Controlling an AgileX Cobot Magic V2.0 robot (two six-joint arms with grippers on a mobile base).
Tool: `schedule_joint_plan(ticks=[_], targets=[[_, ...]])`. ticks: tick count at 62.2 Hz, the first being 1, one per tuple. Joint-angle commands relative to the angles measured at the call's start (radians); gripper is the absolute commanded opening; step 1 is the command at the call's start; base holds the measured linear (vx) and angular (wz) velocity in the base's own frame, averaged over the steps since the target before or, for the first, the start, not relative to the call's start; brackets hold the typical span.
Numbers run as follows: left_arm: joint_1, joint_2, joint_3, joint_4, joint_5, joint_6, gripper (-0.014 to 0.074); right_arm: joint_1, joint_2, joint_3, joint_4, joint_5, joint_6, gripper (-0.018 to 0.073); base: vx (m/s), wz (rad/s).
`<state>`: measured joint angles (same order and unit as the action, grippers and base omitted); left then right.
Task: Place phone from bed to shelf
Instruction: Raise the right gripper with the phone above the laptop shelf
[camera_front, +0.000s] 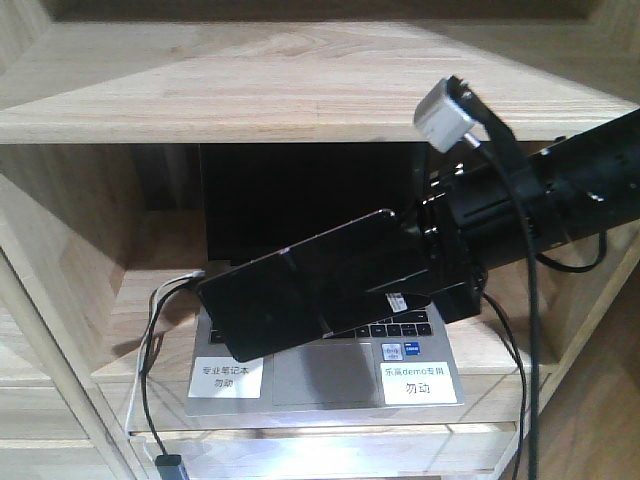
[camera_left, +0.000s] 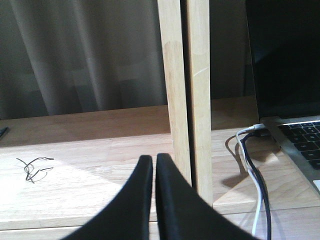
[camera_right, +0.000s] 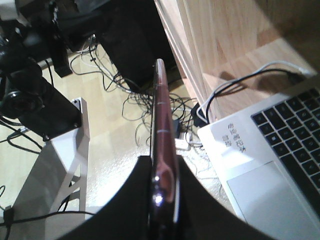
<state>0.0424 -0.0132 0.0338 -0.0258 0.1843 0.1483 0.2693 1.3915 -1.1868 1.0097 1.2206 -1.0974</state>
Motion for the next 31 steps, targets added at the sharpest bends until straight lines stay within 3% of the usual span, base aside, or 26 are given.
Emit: schedule_joint_plan(ticks=[1, 14, 31], targets=[[-0.004, -0.013, -0.021, -0.009, -0.072, -0.006, 0.0001, 0.002, -0.081, -0.028, 0.121, 0.066, 0.012, -0.0002, 0.0, 0.0], [-0.004, -0.013, -0.021, -0.009, -0.072, -0.006, 0.0001, 0.002, -0.225, -0.028, 0.135, 0.036, 0.063, -0.0002, 0.0, 0.0], [-0.004, -0.013, -0.021, -0.009, -0.072, -0.006, 0.0001, 0.002, -0.35, -0.095, 0.128, -0.203, 0.168, -0.0002, 0.0, 0.0]])
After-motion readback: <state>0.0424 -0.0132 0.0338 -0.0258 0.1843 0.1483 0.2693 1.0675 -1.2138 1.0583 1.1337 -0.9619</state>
